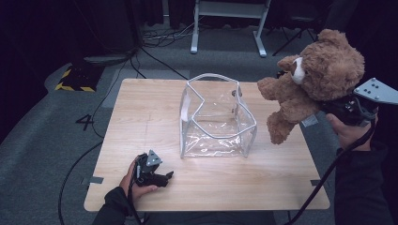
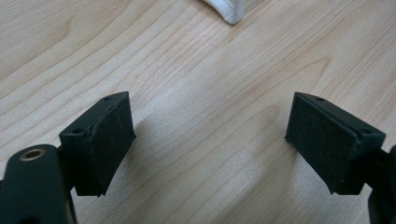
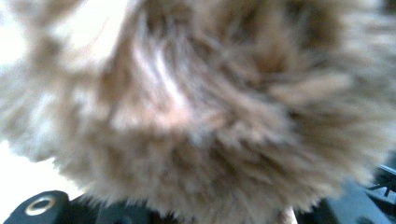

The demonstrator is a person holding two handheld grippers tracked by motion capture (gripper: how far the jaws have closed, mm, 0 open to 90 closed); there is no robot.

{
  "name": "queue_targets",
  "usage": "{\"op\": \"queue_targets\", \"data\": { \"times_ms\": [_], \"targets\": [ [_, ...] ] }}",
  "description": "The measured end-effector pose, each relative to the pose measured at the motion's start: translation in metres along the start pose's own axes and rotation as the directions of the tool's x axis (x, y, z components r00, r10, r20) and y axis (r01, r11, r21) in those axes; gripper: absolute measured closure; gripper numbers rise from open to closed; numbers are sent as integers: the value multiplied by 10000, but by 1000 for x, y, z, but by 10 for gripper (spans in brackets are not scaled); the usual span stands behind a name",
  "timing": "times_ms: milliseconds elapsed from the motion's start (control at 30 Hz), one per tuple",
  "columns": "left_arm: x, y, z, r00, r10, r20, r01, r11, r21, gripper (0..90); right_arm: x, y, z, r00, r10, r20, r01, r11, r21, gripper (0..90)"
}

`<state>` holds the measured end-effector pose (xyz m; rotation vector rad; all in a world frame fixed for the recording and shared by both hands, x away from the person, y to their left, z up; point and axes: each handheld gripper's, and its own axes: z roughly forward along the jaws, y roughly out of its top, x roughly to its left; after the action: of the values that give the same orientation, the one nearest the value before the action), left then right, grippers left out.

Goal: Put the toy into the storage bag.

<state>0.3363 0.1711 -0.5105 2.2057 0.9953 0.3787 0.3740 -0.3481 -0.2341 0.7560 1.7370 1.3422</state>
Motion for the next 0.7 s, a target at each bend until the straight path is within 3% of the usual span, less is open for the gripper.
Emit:
{"op": "queue_targets", "data": {
  "times_ms": [700],
  "targets": [
    [0,0,0,10000,1,-2,-1,10000,-3,152,8,25,7,9994,-332,-85,330,9991,-272,550]
  ]
}}
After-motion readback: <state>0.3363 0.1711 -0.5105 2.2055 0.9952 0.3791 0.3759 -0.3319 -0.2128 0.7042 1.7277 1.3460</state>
